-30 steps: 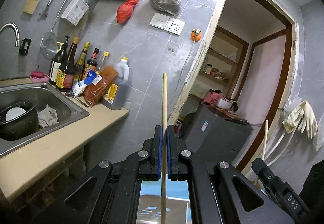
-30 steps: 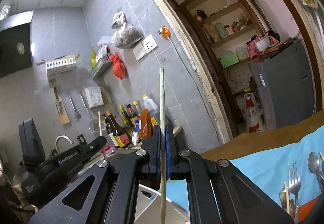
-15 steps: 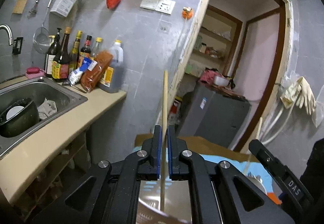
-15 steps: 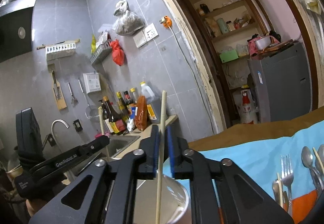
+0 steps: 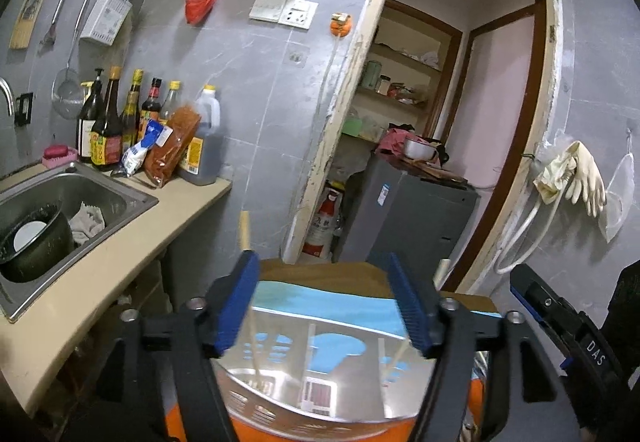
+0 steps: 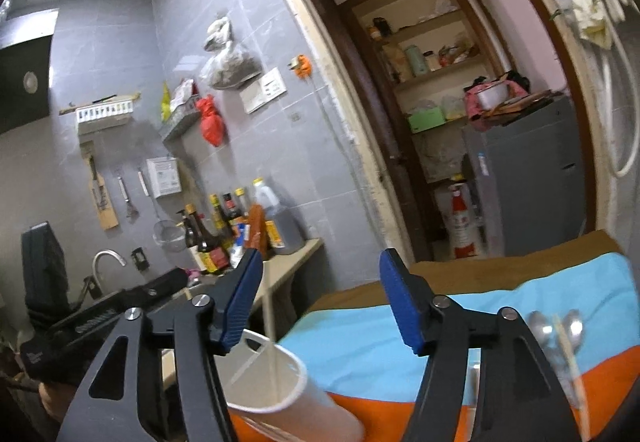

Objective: Organize utensils
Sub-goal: 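Lower the chopsticks into the caddy and open both tools, then grasp a chopstick with the left tool while the right tool grasps another chopstick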

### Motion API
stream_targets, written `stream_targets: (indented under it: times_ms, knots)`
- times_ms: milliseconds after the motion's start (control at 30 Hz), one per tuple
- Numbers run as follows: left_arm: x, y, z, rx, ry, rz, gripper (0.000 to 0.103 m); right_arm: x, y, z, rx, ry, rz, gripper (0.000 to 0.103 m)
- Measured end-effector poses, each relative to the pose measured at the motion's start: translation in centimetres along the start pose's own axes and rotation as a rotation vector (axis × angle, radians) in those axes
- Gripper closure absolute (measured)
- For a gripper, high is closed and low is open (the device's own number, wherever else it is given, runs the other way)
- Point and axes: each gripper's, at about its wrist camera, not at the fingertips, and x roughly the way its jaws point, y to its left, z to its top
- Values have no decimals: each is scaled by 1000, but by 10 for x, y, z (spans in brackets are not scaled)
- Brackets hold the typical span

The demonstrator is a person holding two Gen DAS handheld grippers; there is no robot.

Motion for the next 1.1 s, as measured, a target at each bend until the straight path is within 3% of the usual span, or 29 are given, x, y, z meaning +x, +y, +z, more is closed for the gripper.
stream_targets:
  times_ms: [133,300,700,900,1100]
  knots:
    - [-3,-27,-1,51,-2,8,13,-23,-19,10,-7,-10,-56,23]
    - [-5,-72,-12,133,-17,19,7,-51,-43,19,-29,-17,-134,0]
    - [9,-160,-56,213,0,-50,7,-107,-98,24,-125,3,-259,0]
    - [31,-189,-85,226,88,-57,7,-116,-136,15,-104,61,-283,0]
    - [60,-195,-115,186,203,-54,7,-105,-173,4,-70,134,-275,0]
